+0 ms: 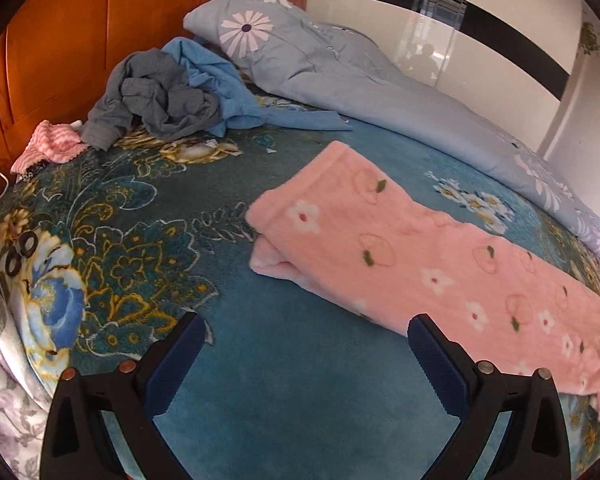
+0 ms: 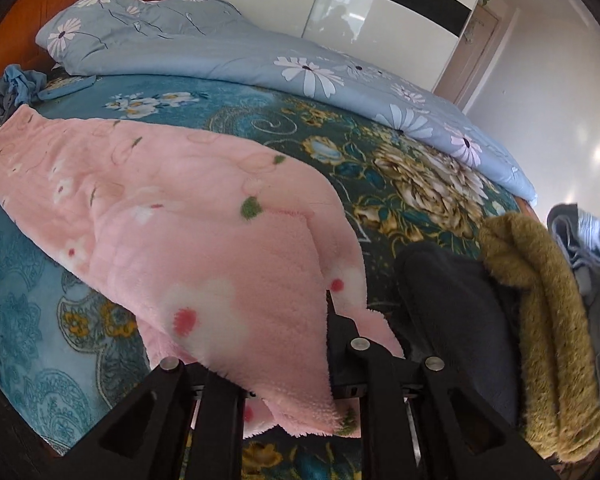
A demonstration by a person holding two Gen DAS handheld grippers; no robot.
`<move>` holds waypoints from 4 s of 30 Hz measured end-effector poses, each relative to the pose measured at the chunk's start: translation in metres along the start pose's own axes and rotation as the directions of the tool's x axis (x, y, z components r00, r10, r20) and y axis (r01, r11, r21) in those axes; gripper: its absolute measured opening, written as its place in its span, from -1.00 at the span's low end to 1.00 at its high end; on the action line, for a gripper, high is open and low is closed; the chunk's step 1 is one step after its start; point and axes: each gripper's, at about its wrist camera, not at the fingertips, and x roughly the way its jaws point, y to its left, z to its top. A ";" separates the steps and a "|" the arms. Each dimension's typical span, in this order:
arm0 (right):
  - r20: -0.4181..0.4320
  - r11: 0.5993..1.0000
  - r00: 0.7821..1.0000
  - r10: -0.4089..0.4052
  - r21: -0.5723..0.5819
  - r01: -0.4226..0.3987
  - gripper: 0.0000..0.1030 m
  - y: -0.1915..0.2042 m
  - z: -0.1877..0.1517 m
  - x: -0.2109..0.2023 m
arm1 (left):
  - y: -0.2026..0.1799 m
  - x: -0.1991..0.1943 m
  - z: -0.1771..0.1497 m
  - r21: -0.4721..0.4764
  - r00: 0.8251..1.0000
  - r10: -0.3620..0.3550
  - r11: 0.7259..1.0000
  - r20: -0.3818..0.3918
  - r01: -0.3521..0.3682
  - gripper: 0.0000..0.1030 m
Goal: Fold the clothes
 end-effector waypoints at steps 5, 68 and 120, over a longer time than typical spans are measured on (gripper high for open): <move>0.006 1.000 1.000 -0.012 0.026 0.012 -0.10 -0.007 -0.011 -0.013 | 0.012 0.033 0.019 -0.035 0.999 -0.023 0.999 -0.034 0.021 1.00; 0.215 0.971 0.977 0.013 0.230 -0.063 -0.91 -0.034 0.223 0.037 | 0.011 -0.015 0.201 -0.180 0.970 -0.040 0.980 0.241 0.085 -0.88; 0.019 0.954 0.999 0.046 0.297 -0.049 0.36 0.010 -0.048 -0.068 | 0.052 0.113 0.057 -0.319 0.949 -0.260 0.928 -0.180 0.194 -0.76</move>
